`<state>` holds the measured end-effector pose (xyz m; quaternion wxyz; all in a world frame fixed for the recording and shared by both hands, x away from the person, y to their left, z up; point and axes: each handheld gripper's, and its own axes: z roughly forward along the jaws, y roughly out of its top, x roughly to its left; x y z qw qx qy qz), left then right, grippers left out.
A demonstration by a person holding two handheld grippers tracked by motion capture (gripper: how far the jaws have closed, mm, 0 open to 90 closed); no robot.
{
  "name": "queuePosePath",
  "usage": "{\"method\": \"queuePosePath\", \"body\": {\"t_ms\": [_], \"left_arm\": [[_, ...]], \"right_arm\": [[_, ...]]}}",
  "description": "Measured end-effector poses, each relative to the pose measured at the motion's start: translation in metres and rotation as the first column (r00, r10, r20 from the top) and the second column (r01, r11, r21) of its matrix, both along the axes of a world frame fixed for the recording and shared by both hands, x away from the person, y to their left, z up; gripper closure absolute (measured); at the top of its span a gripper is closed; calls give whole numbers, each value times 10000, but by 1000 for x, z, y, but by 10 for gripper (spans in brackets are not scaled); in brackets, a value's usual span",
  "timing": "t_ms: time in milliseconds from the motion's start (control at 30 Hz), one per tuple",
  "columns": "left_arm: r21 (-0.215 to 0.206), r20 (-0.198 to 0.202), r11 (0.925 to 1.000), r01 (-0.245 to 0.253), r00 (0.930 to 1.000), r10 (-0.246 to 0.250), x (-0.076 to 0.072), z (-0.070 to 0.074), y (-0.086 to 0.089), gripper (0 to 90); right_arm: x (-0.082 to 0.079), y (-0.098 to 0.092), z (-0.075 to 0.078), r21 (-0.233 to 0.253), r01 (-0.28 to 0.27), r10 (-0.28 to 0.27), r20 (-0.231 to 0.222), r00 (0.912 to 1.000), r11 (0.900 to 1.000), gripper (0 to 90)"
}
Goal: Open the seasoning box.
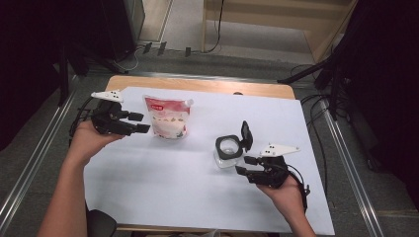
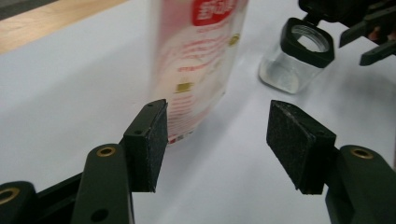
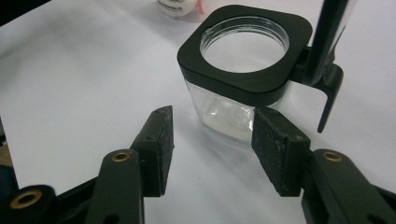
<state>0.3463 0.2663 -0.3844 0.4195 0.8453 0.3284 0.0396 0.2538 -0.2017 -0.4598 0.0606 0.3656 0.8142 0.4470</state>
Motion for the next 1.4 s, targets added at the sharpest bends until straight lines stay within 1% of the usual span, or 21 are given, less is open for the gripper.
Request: {"method": "queuePosePath", "body": {"t_ms": [100,133,200,233,300,433,567,633,733,767,833,867,900,967,1067,1133,1167,1233,1300,1333,1400], "left_arm": [[-78,99,9999,-126,9999,127,6,-1,3,382],[-123,45,9999,-110,9999,111,8,-1,3,380],[-126,134,9999,-49,9999,50,13,-2,0,374],[-126,101,9999,17,9999,-16,15,-3,-2,373],[-102,66,9999,65,10000,-64,17,-3,-3,370],[-151,192,9996,219,9996,-216,26,-5,-12,369],[-137,327,9995,287,9991,-283,30,-4,-17,367],[-261,387,9990,374,9986,-364,31,-5,-23,367],[-213,447,9992,335,9985,-325,33,-6,-27,378],[-252,408,9991,347,9986,-337,33,-6,-28,387],[-239,479,9993,298,9984,-286,33,-5,-29,408],[-312,487,9992,247,9985,-232,33,-5,-30,443],[-220,542,9995,213,9983,-200,33,-4,-31,464],[-210,560,9997,113,9984,-101,34,-4,-33,487],[-301,475,9995,103,9988,-88,35,-5,-32,507],[-315,425,9995,68,9991,-55,36,-6,-31,571],[-347,424,9994,80,9991,-65,36,-6,-31,580],[-384,218,9992,148,9997,-139,37,-7,-32,609],[-388,183,9991,151,9997,-144,38,-7,-32,647],[-535,-69,9985,143,9999,-147,39,-8,-32,663],[-558,-227,9983,177,9996,-190,40,-9,-32,688]], "right_arm": [[1,2,0,10,-56,56,-1,10000,10000,491],[1,3,0,7,-72,72,-43,10000,10000,491],[1,4,-1,-13,-99,99,-23,9999,9999,491],[1,5,0,-18,-116,116,-27,9999,9999,491],[1,5,0,-17,-128,128,-21,9999,9999,491],[0,4,-1,-93,-117,116,-27,9999,9999,491],[0,5,-1,-80,-139,139,35,9999,9999,492],[-1,6,-2,-156,-166,166,1,9999,9997,492],[-2,7,-2,-172,-233,234,5,9997,9996,492],[-2,8,-2,-180,-219,219,-13,9998,9996,492],[-2,9,-3,-187,-283,283,-10,9996,9994,491],[-2,9,-4,-222,-314,313,-15,9995,9993,492],[-2,10,-4,-230,-334,333,-21,9994,9992,492],[-3,11,-4,-216,-375,375,-25,9993,9991,492],[-3,12,-5,-221,-415,414,-28,9991,9989,492],[-4,14,-5,-260,-399,397,-49,9992,9989,491],[-4,14,-6,-249,-426,425,-49,9991,9988,490],[-4,14,-6,-235,-434,433,-36,9991,9988,490],[-4,14,-5,-207,-410,409,-60,9991,9989,490],[-4,15,-5,-164,-431,430,-35,9991,9989,490],[-5,15,-5,-137,-446,445,-37,9990,9989,490]]}}
